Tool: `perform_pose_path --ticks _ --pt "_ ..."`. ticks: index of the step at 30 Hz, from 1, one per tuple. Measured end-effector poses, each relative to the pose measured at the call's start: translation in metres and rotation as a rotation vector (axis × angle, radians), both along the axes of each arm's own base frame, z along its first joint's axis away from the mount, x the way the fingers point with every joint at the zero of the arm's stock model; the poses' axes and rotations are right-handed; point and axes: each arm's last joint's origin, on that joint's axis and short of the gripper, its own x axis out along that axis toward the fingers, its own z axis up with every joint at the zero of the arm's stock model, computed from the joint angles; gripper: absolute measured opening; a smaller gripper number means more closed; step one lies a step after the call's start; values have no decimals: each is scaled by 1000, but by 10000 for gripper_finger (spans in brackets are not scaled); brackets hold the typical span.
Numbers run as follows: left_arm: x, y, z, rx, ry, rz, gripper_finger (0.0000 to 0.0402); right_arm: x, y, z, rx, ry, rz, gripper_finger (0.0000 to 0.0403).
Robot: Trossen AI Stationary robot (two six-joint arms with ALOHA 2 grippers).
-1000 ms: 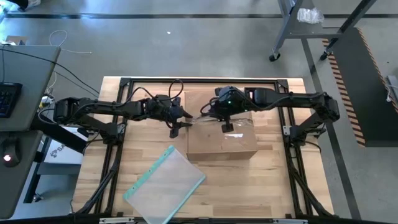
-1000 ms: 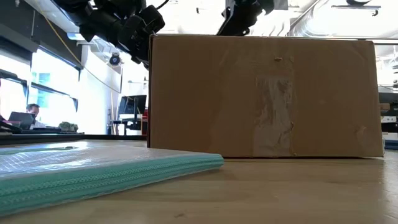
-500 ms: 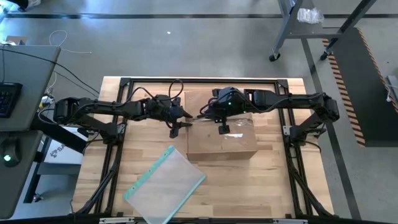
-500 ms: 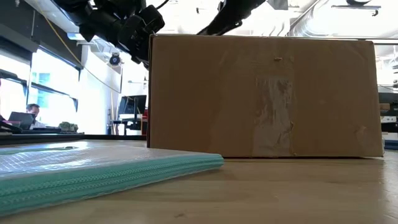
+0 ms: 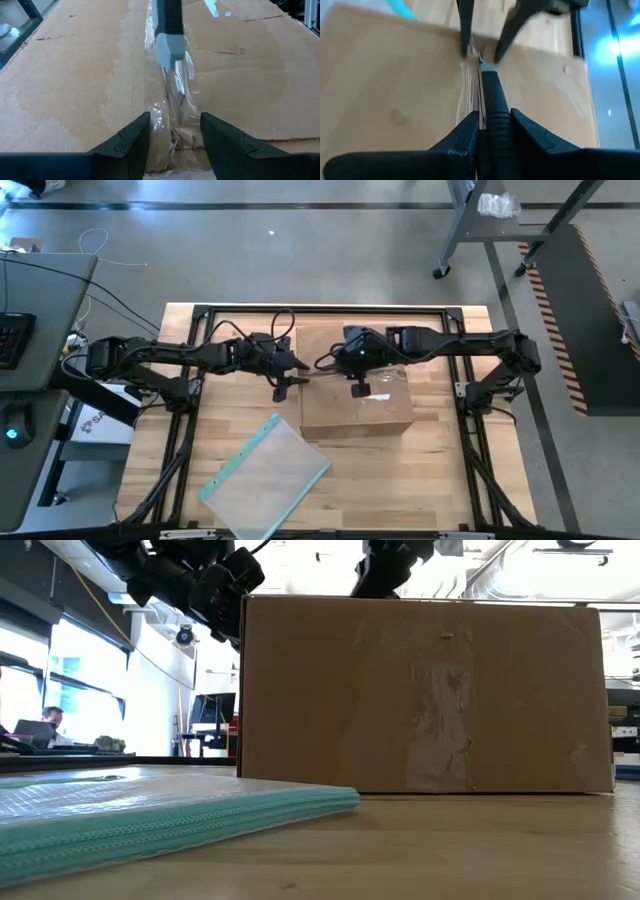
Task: Unpack boxes
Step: Open the cardboard box using the black cutter
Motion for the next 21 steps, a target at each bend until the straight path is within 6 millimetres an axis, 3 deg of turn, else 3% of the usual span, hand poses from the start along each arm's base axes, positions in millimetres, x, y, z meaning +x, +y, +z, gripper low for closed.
perform_pose_path --ticks 11,16,21 --pt "-1 -1 2 1 -7 -1 157 -10 4 0 -17 118 -51 71" --pt "-8 -5 24 -7 -58 0 156 -8 10 1 -17 99 -32 71" --pt "-9 -15 65 103 -251 -36 156 -6 10 3 -23 67 -25 71"
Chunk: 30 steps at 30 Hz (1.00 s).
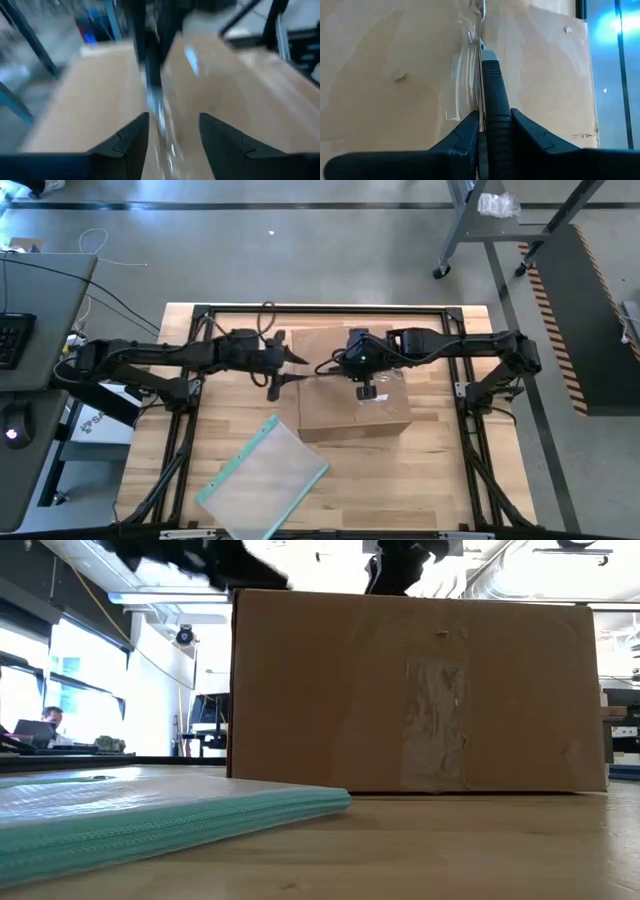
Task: Unpack boxes
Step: Open the cardboard box using the black cutter
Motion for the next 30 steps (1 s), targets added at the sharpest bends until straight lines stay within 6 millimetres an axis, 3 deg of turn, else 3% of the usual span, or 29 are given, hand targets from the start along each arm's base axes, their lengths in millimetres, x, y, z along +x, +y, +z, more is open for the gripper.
perform_pose_path --ticks 5,8,18,22,27,30 --pt "15 -6 6 94 -77 8 156 6 1 13 -22 -92 14 71" --pt "28 -4 0 91 -73 26 156 9 2 19 -25 -139 21 71" --pt "56 0 -13 114 -39 92 150 12 9 20 -9 -169 69 71" --pt "56 -1 -13 122 -40 83 115 12 11 21 -11 -180 72 71" --pt "52 -5 -8 124 -40 69 40 12 11 21 -7 -188 52 71" --pt "47 -7 -3 125 -35 91 36 12 9 22 -23 -188 36 88"
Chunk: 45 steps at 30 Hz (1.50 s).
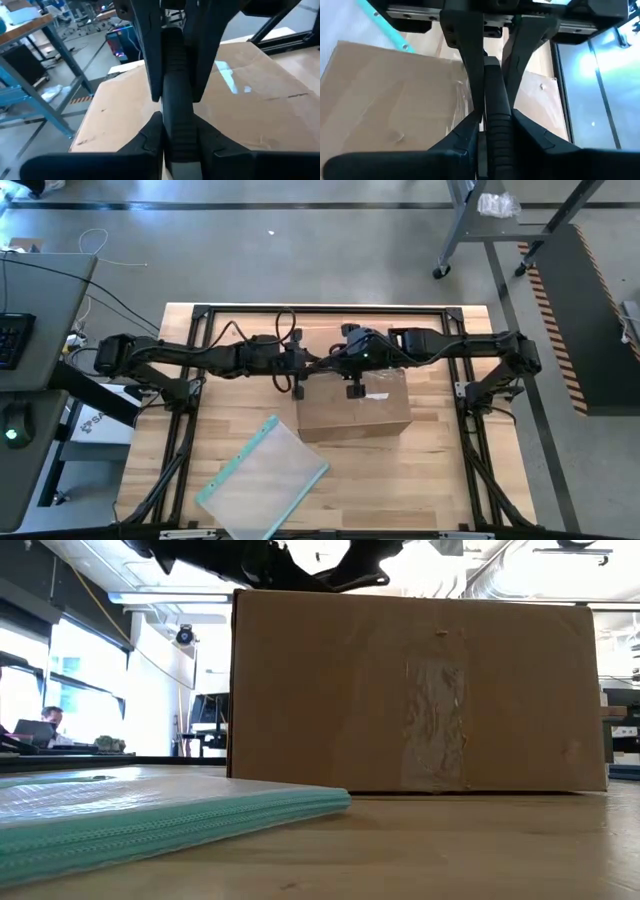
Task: Unpack boxes
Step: Open the cardboard box using the black cutter
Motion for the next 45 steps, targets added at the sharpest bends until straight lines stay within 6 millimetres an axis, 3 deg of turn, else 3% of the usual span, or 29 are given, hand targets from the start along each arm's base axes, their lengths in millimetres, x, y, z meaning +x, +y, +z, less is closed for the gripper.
perform_pose_path --ticks 8,11,14,18,20,23,30,36,39,45 --pt "-38 -6 36 22 -120 18 36 -27 -8 10 61 68 -64 235" --pt "-55 -9 48 6 -233 -28 36 -27 -11 0 111 -37 -35 256" --pt "-67 -13 54 -24 -368 -138 36 -20 -10 -17 159 -312 66 261" --pt "-76 -15 55 -55 -497 -198 36 -13 -5 -39 193 -781 171 262" --pt "-77 -17 54 -53 -541 -210 36 -13 -3 -41 192 -1030 202 262" --pt "-74 -18 52 -56 -550 -213 36 -6 -4 -48 208 -1197 218 263" --pt "-62 -19 45 -69 -548 -216 38 23 -3 -39 261 -1214 279 263" --pt "-56 -19 41 -76 -541 -213 39 28 -1 -24 310 -1228 353 255" --pt "-54 -20 38 -78 -527 -214 40 30 -1 -25 322 -1209 348 221" --pt "-51 -20 35 -94 -512 -197 41 30 -1 -25 319 -1206 354 111"
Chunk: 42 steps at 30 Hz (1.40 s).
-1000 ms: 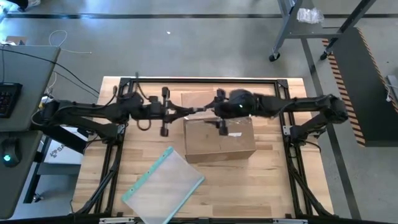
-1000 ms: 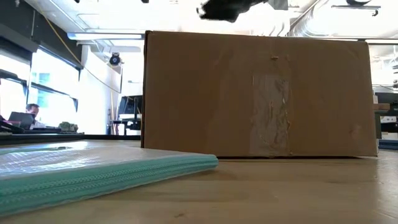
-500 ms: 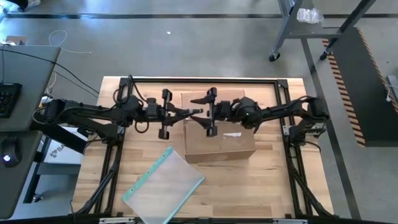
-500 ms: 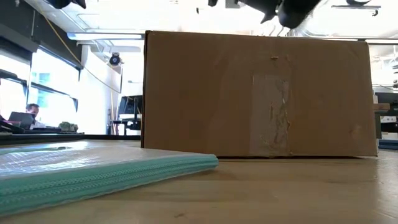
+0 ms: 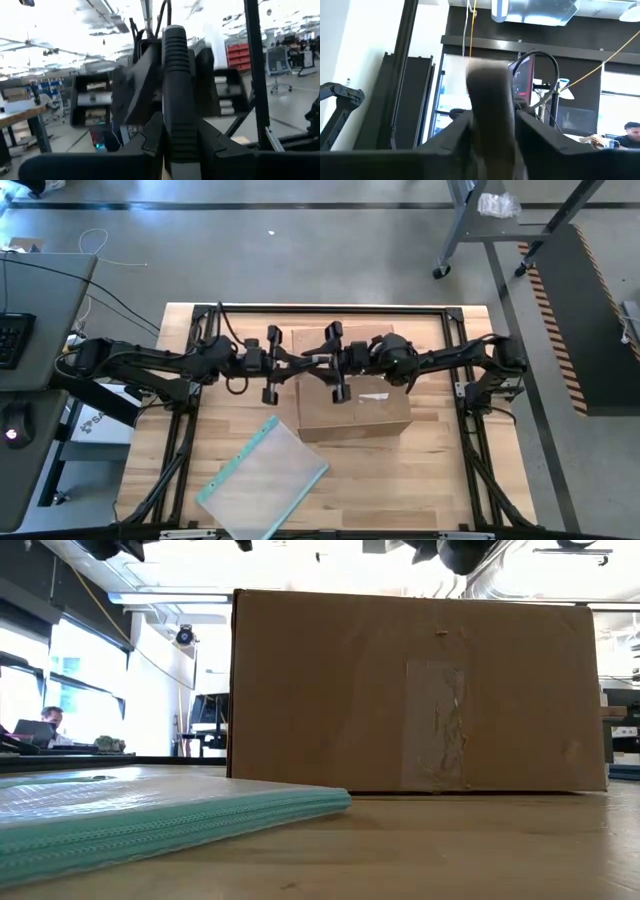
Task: Unpack boxes
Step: Open the cardboard box using the black cutter
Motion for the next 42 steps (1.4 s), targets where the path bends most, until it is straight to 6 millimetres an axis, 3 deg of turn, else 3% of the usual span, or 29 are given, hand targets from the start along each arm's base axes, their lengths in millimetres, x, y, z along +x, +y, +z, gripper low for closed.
perform_pose_path --ticks 3,7,12,18,28,37,42 --pt "1 0 -2 -5 11 11 50 0 -1 0 -7 1 -14 72" --pt "-2 2 -8 25 125 63 88 -3 -5 3 1 92 -68 72" --pt "-9 5 -18 -3 283 172 141 -31 -18 31 -24 196 -192 72" --pt "-8 16 -43 -44 502 199 166 -46 -29 34 -1 335 -157 72" --pt "2 25 -83 -94 777 123 159 -15 -32 -10 63 460 -95 72" --pt "2 25 -87 -103 806 127 159 0 -33 -30 -39 452 -93 72" --pt "2 25 -88 -105 806 129 159 0 -32 -31 -93 444 -102 72"
